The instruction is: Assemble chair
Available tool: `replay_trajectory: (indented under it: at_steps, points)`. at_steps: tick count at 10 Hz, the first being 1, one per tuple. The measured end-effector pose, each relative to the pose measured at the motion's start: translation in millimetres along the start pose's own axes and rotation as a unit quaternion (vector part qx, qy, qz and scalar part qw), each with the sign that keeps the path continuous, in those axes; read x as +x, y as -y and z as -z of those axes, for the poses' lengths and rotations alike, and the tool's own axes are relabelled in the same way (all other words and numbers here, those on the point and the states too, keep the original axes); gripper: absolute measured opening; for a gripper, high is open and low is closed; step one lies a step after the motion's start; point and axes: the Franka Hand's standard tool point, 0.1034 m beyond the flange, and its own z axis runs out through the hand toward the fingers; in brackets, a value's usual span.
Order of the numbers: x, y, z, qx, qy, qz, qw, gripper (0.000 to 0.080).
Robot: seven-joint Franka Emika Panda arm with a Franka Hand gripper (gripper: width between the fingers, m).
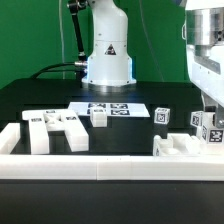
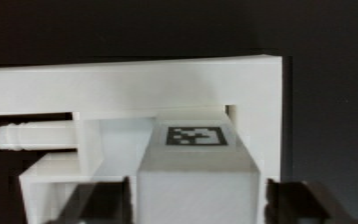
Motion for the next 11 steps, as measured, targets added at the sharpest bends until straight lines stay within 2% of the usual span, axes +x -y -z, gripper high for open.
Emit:
replay_trajectory:
  at_steps: [1,2,4,6,9,10,11]
  points:
    - [-0.5,-1.6,-0.7,-0.004,-0.001,0.024,1.000,0.0507]
    - [-3.4,-5.0,-1.3,-0.014,-0.001,0.054,0.998,0.0620]
    - [-4.6,-4.2,-1.0,-0.011,0.000,0.183,0.983,0.0643]
    - [-4.2,-4.2,-1.1,-0.011,0.000,0.249,0.969,0.0649]
    - [-3.6,-4.0,-1.0,-0.011,0.001,0.366,0.931,0.0649]
    - [-2.2,-3.6,-0.4,-0.015,-0.007,0.432,0.902,0.0649]
    - [-1.1,-2.1,0.0,-0.013,-0.010,0.481,0.876,0.0649]
